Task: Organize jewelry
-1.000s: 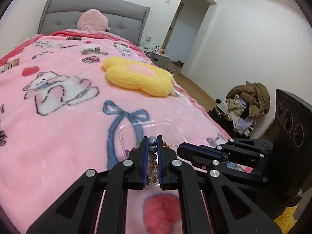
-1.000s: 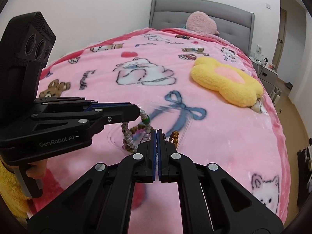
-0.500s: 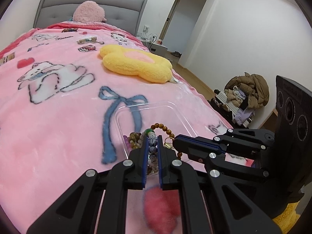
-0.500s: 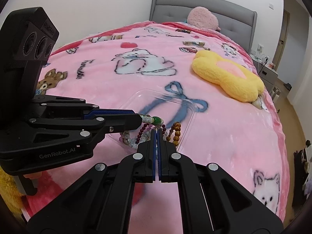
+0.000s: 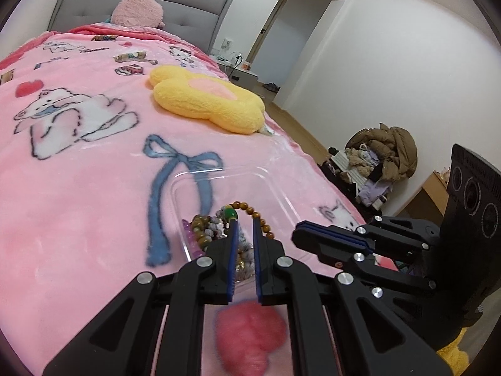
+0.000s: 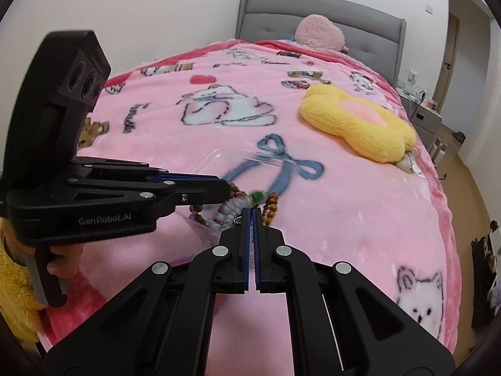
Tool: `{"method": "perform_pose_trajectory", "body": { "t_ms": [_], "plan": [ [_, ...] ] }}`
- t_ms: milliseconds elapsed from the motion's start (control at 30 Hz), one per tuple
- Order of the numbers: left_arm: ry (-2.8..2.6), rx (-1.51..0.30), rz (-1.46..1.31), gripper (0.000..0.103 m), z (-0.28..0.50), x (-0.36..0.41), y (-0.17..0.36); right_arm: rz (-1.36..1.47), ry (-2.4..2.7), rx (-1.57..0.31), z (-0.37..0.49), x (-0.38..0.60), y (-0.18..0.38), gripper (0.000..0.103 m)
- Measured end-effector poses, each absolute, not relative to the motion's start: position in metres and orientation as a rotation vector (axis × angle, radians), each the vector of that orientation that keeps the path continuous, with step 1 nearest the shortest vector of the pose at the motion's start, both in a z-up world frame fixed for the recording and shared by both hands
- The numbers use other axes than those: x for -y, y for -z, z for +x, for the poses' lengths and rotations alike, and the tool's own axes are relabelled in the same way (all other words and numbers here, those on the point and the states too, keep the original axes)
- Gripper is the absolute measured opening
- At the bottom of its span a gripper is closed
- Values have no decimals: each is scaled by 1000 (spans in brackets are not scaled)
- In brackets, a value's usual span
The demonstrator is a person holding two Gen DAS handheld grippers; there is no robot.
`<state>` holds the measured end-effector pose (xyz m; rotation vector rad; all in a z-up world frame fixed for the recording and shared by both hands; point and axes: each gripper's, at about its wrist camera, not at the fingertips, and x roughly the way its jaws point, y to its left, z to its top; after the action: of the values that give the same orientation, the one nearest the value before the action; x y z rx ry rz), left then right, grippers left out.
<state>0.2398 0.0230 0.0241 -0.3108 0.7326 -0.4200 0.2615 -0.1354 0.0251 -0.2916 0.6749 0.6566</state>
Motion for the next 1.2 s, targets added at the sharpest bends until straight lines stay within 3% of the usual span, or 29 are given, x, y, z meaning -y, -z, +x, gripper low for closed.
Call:
{"method": "perform_pose_trajectory", "body": {
  "t_ms": [67, 233, 400, 433, 467, 567, 700, 767, 867, 1200],
  "plan": [
    [416, -720, -311, 24, 236, -23, -28, -271, -652, -661, 258, 144, -30, 7],
    [383, -682, -281, 34, 222, -25, -39, -223, -646, -641, 255, 159, -36, 25],
    [327, -638, -211, 48, 203, -28, -38, -201, -655, -594, 248, 170, -33, 30],
    [318, -625, -204, 56, 200, -29, -37, -199, -650, -572, 246, 172, -31, 41],
    [311, -610, -199, 63, 197, -30, -36, -191, -647, -557, 245, 174, -29, 45],
    [288, -571, -195, 77, 187, -35, -31, -166, -663, -513, 244, 180, -24, 72],
    [256, -558, -162, 82, 179, -37, -23, -212, -645, -460, 239, 181, -15, 93],
    [251, -559, -164, 94, 178, -37, -20, -202, -655, -451, 240, 183, -12, 95],
    [220, -545, -142, 98, 174, -36, -17, -196, -640, -452, 243, 187, -8, 95],
    [194, -507, -55, 98, 162, -20, -14, -130, -668, -481, 254, 195, 3, 95]
  ]
}}
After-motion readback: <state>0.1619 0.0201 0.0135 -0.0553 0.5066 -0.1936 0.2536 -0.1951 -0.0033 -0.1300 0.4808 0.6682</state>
